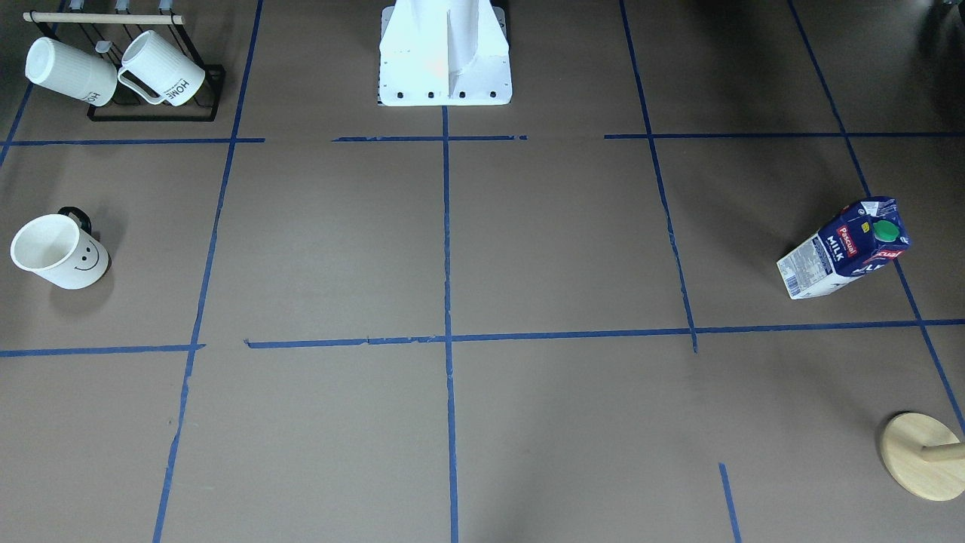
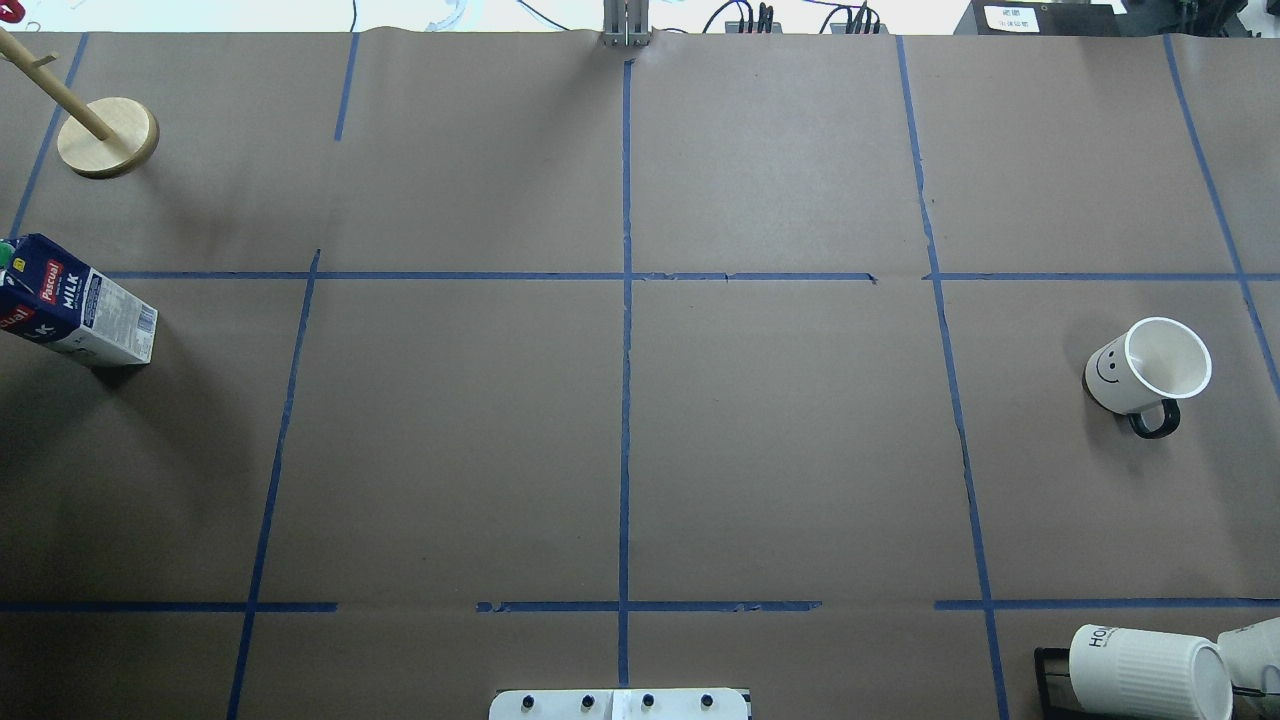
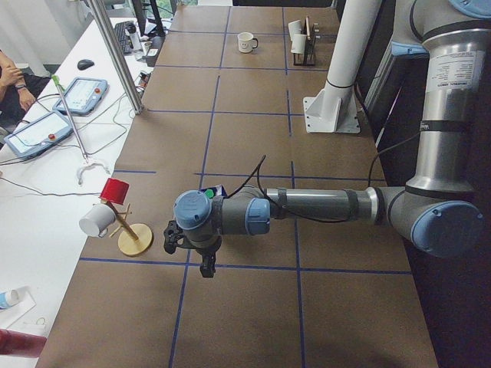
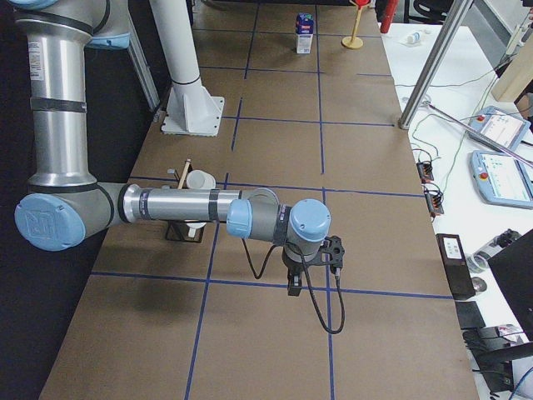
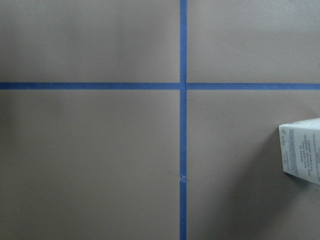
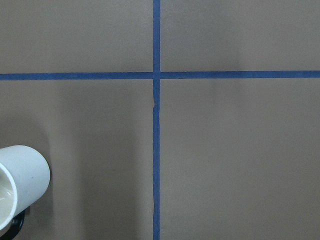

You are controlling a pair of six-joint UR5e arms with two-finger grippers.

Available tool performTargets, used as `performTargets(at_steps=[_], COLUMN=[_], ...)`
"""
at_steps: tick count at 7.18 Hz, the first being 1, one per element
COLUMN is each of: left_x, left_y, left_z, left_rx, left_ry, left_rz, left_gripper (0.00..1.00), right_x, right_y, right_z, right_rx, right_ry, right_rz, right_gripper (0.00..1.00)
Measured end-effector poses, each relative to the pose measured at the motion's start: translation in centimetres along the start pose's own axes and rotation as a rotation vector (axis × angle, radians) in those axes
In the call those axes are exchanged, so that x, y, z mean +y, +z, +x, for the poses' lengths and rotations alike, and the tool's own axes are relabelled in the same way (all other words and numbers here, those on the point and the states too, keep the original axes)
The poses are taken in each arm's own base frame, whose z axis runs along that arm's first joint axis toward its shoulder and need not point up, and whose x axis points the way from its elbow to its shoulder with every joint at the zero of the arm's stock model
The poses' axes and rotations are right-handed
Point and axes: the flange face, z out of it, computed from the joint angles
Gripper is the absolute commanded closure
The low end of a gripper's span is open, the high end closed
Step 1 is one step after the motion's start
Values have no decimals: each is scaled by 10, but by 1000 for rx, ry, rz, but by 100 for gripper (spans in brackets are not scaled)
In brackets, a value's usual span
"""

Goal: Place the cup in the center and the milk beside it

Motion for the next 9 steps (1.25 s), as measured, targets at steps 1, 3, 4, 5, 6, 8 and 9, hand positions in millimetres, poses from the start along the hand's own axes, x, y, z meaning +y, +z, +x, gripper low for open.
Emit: performTargets(at_steps=[1, 3, 4, 5, 6, 8, 9], left_x=[0, 0, 0, 0, -1, -2, -1], left_y=[0, -1, -2, -2, -3, -5, -5], left_z=[-1, -1, 0, 0, 1, 2, 3], left_rx=[-10, -22, -23, -23, -25, -29, -29], left_ry=[2, 4, 6, 7, 9, 10, 12], left_rz=[0, 1, 3, 4, 6, 9, 10], left_gripper=[0, 0, 0, 0, 0, 0, 0], right_x=[-1, -3, -3, -3, -4, -6, -13], right_y=[-2, -7, -8, -10, -15, -37, -50], right_z=[-1, -4, -5, -6, -12, -35, -48], right_rx=[0, 1, 1, 1, 1, 5, 9], right_ry=[-2, -7, -9, -12, -23, -69, -95], right_rz=[4, 14, 16, 20, 31, 73, 98], right_gripper=[0, 0, 0, 0, 0, 0, 0])
